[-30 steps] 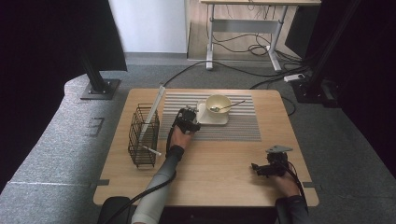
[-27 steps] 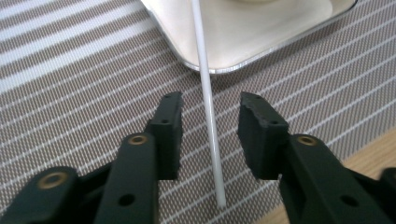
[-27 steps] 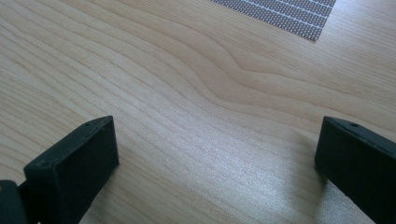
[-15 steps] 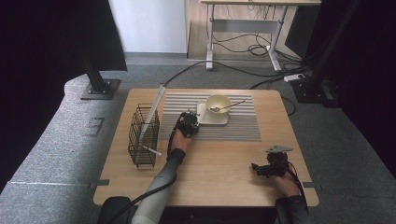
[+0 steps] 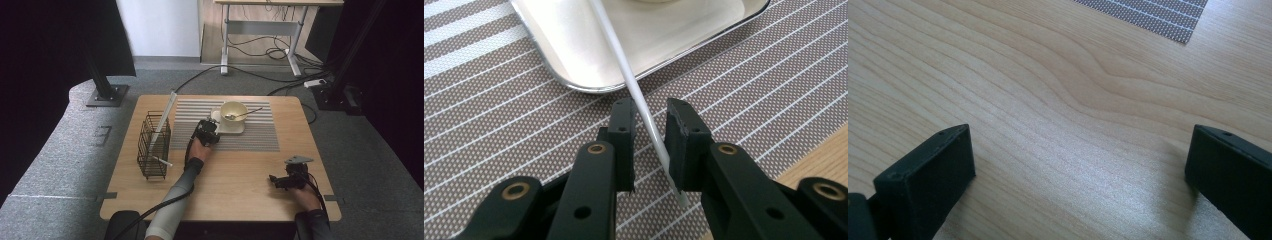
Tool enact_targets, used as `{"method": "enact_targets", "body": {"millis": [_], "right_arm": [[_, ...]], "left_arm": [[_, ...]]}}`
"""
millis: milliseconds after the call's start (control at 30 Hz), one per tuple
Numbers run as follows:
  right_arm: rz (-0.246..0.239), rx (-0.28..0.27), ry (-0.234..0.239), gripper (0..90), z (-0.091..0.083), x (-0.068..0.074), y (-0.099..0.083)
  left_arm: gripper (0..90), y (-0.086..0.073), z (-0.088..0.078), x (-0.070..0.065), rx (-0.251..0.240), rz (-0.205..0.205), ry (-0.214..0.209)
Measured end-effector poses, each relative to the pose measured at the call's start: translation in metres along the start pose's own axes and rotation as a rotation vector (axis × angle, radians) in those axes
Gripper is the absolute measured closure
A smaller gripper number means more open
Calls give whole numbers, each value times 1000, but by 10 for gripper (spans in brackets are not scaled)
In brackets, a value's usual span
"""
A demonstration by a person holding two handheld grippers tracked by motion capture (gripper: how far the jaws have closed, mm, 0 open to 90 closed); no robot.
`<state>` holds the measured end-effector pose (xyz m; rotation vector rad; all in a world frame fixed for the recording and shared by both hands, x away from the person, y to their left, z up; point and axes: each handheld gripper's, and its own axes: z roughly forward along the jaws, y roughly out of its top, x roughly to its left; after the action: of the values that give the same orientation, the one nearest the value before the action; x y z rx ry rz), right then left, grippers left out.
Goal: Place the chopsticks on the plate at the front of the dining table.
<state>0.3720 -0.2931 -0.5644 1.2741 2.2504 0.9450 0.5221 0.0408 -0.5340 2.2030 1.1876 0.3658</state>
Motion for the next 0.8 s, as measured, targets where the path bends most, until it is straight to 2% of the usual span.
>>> {"method": "enact_targets", "body": {"millis": [400, 800], "right_arm": [[0, 0, 0, 0, 0, 0, 0], [0, 0, 0, 0, 0, 0, 0]], "left_arm": [[674, 5, 5, -8, -5, 15, -20], [652, 6, 8, -10, -7, 24, -20]]}}
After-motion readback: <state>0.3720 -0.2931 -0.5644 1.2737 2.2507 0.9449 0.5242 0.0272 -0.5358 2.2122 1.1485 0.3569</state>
